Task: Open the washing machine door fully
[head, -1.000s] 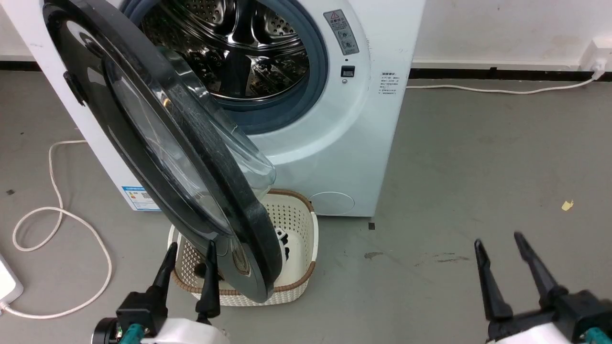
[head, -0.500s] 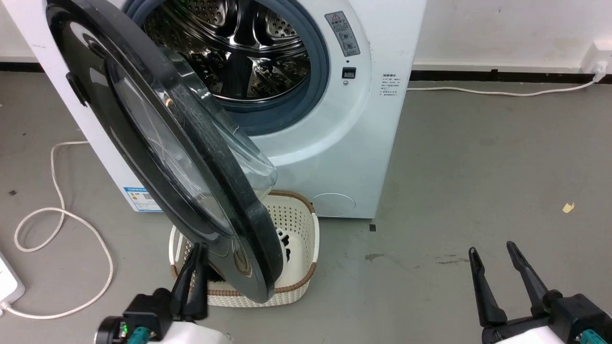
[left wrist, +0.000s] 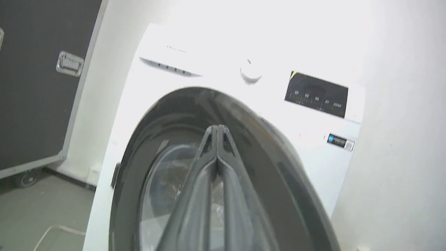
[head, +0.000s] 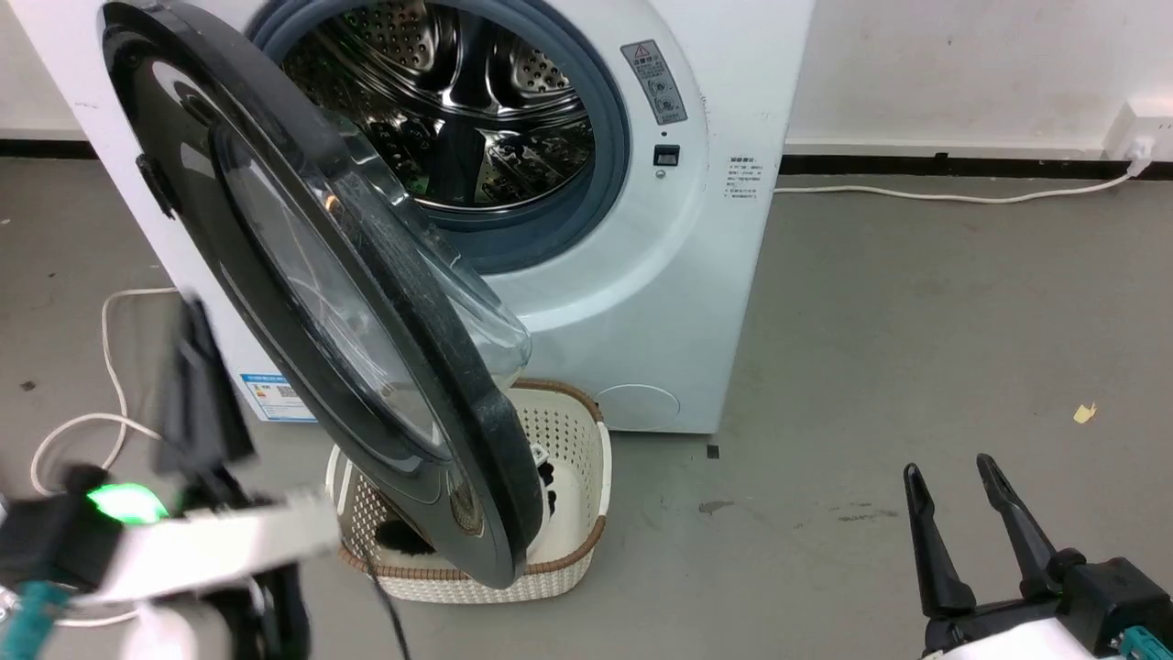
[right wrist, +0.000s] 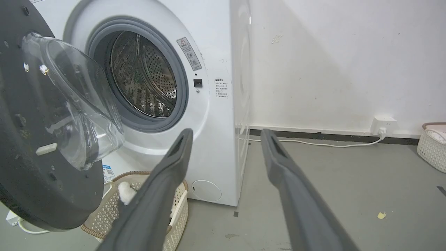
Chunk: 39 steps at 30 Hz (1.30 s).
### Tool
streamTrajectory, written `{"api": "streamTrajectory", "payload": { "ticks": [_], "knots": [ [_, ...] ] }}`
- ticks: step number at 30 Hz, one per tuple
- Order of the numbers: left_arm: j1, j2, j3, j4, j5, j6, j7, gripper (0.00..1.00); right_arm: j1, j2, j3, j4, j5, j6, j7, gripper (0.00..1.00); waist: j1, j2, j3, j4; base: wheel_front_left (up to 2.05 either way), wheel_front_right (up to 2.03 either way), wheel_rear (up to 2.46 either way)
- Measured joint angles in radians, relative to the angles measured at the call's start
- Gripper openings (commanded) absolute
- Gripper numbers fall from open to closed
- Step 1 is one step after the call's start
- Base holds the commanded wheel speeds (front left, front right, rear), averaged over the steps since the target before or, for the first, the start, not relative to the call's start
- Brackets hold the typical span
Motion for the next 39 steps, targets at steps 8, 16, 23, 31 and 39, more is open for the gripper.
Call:
{"api": "streamTrajectory", "payload": {
  "ticks": [8, 16, 23, 31, 39],
  "knots": [
    [-0.112, 0.0, -0.067, -0.145, 0.037, -0.001, -0.001, 0.0, -0.002, 0.0, 0.013, -0.002, 0.01, 0.0, 0.0, 1.0, 0.0, 0.0, -0.004, -0.009, 0.0, 0.0, 0.0],
    [-0.086, -0.001, -0.3, -0.096, 0.148, -0.009, 0.126, 0.0, -0.002, 0.0, 0.014, -0.002, 0.027, 0.0, 0.0, 1.0, 0.0, 0.0, 0.001, -0.019, 0.0, 0.0, 0.0],
    [-0.035, -0.002, -0.458, 0.038, 0.104, 0.012, 0.225, 0.0, -0.006, 0.0, 0.015, -0.001, 0.036, 0.0, 0.0, 1.0, 0.0, 0.0, 0.017, -0.027, 0.0, 0.0, 0.0],
    [-0.031, -0.002, -0.488, 0.23, 0.055, 0.076, 0.246, 0.0, -0.013, 0.001, 0.024, 0.002, 0.044, 0.0, 0.0, 1.0, 0.0, 0.0, 0.036, -0.037, 0.0, 0.0, 0.0],
    [-0.027, 0.006, -0.465, 0.309, 0.035, 0.086, 0.215, 0.0, -0.015, 0.001, 0.023, 0.011, 0.05, 0.0, 0.0, 1.0, 0.0, 0.0, 0.023, 0.012, 0.0, 0.0, 0.0]
  ]
}}
